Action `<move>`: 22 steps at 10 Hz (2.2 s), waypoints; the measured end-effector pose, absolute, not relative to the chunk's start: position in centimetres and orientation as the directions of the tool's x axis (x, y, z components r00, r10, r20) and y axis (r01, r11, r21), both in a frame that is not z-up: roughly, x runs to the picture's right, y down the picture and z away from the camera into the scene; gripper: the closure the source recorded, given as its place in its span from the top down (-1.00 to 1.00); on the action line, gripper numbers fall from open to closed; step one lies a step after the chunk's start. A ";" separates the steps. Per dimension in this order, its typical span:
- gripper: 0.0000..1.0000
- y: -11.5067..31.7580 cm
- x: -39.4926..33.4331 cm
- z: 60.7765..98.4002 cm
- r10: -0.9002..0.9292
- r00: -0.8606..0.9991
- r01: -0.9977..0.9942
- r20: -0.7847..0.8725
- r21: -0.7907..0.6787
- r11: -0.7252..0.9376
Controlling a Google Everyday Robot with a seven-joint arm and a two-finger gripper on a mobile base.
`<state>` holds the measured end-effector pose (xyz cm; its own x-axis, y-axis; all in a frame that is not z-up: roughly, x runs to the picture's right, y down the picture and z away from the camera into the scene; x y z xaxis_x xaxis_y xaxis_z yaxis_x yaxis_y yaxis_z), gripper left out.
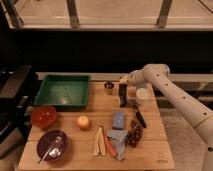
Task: Place eraser in metal cup
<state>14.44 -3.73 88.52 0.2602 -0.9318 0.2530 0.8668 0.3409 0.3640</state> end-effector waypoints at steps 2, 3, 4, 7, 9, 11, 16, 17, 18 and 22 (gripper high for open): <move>-1.00 -3.7 14.7 88.5 -0.932 0.261 0.868 0.252 0.361 0.341; -1.00 -3.5 14.3 88.8 -0.935 0.254 0.871 0.248 0.362 0.333; -1.00 -3.5 13.8 89.2 -0.937 0.249 0.871 0.246 0.366 0.328; -1.00 -3.9 11.9 90.7 -0.941 0.237 0.865 0.241 0.388 0.318; -1.00 -4.3 10.6 91.6 -0.943 0.229 0.858 0.243 0.407 0.313; -0.78 -4.7 9.1 92.7 -0.942 0.218 0.848 0.254 0.428 0.311; 0.19 -5.2 6.8 94.7 -0.938 0.207 0.831 0.278 0.456 0.319; 0.41 -5.3 6.6 95.0 -0.937 0.207 0.829 0.281 0.458 0.321; 0.49 -5.4 6.5 95.1 -0.937 0.207 0.828 0.282 0.459 0.321; 0.50 -5.7 6.4 95.3 -0.934 0.208 0.820 0.290 0.469 0.328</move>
<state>6.37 -5.69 95.35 0.2077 -0.9341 0.2905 0.8200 0.3281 0.4690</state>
